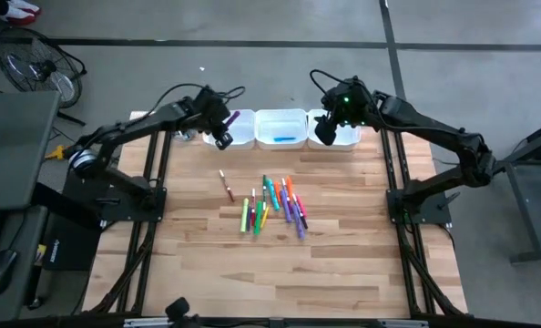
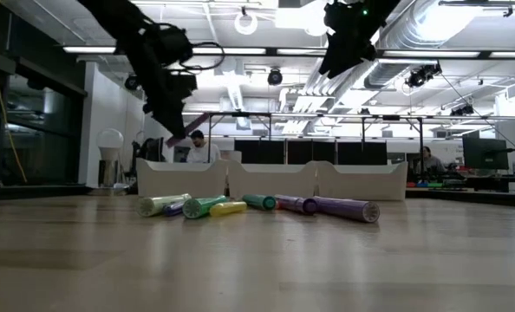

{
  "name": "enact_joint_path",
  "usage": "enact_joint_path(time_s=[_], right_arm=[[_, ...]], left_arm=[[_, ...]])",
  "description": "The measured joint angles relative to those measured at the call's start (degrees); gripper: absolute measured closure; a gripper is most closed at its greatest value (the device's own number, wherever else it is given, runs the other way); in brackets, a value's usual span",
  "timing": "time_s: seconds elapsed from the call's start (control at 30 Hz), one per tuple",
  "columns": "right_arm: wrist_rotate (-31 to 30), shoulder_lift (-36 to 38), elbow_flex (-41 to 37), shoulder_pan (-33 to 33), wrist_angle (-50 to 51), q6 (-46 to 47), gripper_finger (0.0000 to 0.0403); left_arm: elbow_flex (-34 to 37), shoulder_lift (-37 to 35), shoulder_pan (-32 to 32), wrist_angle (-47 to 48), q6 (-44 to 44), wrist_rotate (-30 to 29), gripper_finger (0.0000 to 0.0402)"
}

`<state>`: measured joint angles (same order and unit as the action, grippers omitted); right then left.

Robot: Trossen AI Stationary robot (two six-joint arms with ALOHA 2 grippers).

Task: Pick & Place Markers
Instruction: Put the light violet highlighter pen into the left white bin

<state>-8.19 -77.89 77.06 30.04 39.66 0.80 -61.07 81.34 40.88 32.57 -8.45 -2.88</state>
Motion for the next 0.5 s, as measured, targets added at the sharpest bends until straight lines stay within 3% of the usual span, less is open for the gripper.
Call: enact_joint_path(time_s=[0.3,0.5], right_arm=[[1.43,-0.04,0.00,1.40,0.24,-0.93,0.0203],[1.44,-0.04,0.01,1.86,0.27,-1.31,0.0203]], left_arm=[[-16.64,11.95,1.44,21.11,-15.86,-7.11,0.0334],[-23.47,20.50,0.17,26.25,-16.05,-6.36,0.0334]])
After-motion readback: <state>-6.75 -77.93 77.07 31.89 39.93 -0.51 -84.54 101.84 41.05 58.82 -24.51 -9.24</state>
